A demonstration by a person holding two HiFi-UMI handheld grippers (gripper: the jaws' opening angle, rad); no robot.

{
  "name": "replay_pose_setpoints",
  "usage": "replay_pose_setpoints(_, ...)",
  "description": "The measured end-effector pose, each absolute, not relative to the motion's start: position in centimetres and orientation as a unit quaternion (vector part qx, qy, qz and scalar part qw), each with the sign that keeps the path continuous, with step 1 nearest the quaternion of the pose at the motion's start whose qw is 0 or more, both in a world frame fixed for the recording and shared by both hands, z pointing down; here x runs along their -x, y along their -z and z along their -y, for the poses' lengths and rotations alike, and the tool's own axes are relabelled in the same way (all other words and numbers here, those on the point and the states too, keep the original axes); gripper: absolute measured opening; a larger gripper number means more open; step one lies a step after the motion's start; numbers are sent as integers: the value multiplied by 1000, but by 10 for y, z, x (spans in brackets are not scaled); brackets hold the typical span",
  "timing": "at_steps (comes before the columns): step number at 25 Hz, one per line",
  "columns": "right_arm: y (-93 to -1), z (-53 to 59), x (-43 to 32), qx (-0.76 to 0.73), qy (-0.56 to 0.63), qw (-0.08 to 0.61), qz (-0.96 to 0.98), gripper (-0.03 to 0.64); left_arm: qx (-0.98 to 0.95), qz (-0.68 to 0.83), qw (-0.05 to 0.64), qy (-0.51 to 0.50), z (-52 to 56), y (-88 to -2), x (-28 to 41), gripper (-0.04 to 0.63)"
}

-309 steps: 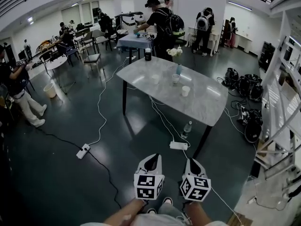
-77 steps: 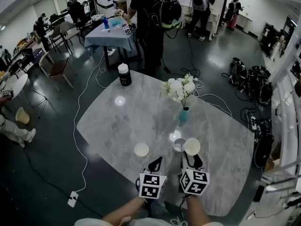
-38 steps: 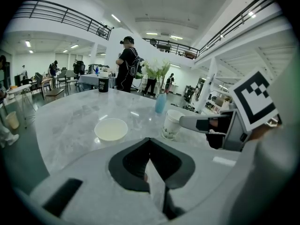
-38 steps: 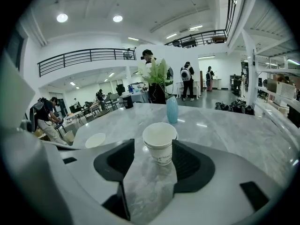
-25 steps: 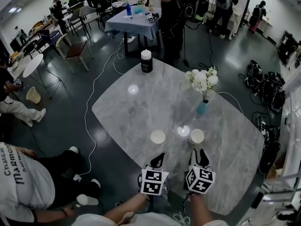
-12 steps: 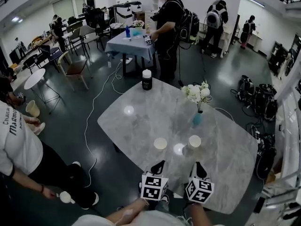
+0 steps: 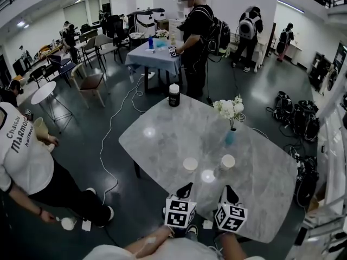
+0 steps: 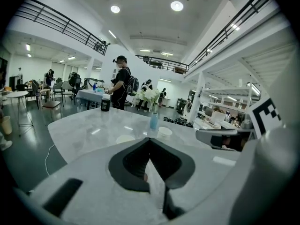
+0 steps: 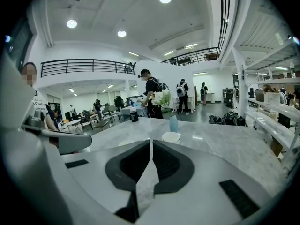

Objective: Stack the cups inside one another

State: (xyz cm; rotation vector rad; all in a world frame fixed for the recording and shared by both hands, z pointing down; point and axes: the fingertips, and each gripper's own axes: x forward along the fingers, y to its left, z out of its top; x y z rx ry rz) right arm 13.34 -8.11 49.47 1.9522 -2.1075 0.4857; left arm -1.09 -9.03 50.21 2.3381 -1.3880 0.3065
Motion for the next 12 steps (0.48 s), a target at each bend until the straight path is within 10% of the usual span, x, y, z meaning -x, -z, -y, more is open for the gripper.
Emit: replay_pose_setpoints(12,-490,78,-139,-670,-161,117,715,21,-841,489,200,-114,90,-503,5,-3)
